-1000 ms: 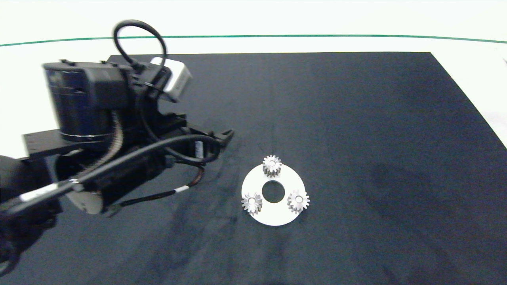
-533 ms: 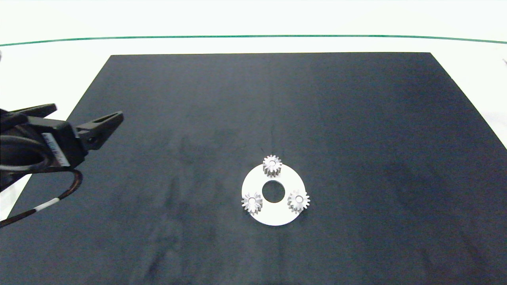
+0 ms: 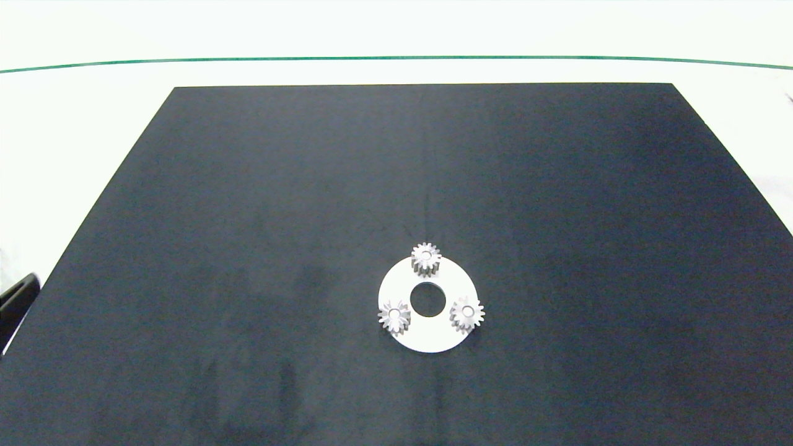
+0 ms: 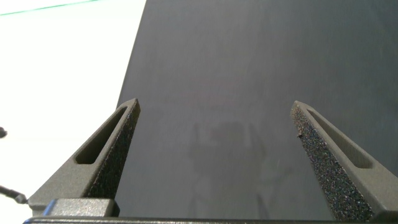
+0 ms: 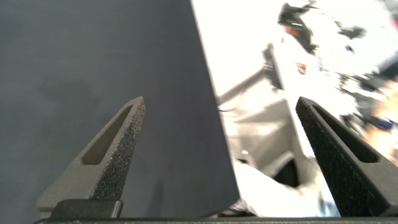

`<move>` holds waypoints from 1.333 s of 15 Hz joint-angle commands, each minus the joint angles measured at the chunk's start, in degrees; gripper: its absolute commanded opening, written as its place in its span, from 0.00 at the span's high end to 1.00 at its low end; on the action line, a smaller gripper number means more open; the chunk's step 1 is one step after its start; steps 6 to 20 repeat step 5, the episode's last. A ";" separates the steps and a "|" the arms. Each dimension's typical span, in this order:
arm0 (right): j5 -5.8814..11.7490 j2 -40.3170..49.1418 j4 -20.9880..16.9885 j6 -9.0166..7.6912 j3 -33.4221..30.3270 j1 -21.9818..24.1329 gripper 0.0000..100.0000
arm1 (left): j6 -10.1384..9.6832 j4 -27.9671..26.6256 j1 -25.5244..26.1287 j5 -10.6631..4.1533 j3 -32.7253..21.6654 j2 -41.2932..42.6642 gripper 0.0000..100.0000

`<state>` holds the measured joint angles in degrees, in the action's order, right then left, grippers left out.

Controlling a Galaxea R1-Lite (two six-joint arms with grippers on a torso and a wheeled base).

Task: Install three planetary gears onto the carrier pins

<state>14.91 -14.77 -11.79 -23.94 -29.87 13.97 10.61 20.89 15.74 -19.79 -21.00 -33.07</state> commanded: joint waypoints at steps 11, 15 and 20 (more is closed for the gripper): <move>-0.14 14.77 0.36 4.34 8.42 6.24 0.00 | -3.05 -19.49 -2.64 -0.34 4.48 24.55 0.00; -0.14 14.77 0.36 4.34 8.42 6.24 0.00 | -3.05 -19.49 -2.64 -0.34 4.48 24.55 0.00; -0.14 14.77 0.36 4.34 8.42 6.24 0.00 | -3.05 -19.49 -2.64 -0.34 4.48 24.55 0.00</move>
